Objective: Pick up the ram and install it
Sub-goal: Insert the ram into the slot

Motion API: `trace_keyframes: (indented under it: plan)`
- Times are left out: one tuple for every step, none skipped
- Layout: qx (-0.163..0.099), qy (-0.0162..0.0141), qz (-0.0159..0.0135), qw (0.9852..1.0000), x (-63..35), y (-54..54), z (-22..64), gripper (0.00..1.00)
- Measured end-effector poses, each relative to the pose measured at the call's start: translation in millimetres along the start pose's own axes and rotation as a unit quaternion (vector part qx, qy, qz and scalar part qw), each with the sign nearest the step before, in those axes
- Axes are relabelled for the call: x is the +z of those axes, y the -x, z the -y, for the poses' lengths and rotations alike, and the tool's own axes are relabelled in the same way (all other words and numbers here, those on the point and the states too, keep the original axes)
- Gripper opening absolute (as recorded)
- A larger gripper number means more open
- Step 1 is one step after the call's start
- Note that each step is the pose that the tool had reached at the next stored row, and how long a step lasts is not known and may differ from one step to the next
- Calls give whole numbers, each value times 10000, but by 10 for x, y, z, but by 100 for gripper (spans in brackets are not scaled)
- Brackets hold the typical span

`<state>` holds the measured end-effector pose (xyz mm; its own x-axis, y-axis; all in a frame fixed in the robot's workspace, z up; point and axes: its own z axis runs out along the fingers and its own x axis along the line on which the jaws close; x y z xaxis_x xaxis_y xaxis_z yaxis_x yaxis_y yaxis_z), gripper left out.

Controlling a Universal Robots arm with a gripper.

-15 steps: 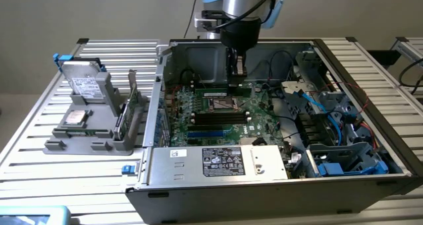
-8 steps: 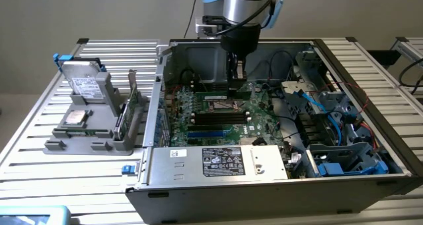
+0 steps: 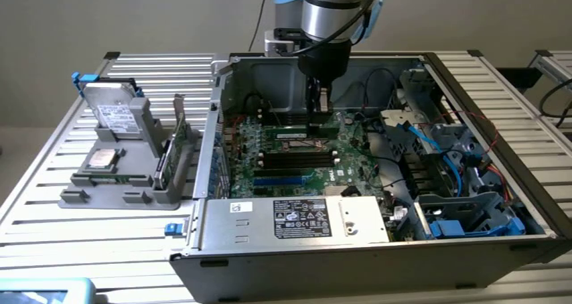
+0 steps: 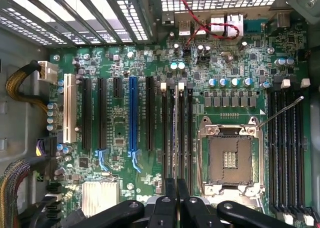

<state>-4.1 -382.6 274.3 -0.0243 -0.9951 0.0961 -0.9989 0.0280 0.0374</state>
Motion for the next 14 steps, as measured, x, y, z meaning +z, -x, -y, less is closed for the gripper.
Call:
trace_keyframes:
  plan:
    - [0, 0, -1, 10000, 2, 0, 0, 13]
    - [0, 0, -2, 10000, 2, 0, 0, 13]
    - [0, 1, -2, 10000, 3, 0, 0, 13]
    - [0, 0, 1, 10000, 9, 1, 0, 13]
    - [0, 0, 1, 10000, 18, 2, 1, 13]
    - [0, 0, 0, 10000, 29, 3, 1, 13]
    - [0, 0, 0, 10000, 40, 4, 2, 13]
    - [0, 0, 0, 10000, 48, 5, 2, 13]
    - [0, 1, 0, 10000, 54, 5, 2, 13]
    - [0, 3, -1, 10000, 59, 6, 2, 13]
    - [0, 5, -1, 10000, 65, 6, 2, 13]
    - [0, 6, 0, 10000, 72, 7, 3, 13]
    - [-1, 7, -1, 10000, 79, 8, 3, 13]
    - [-1, 9, -2, 10000, 87, 8, 3, 13]
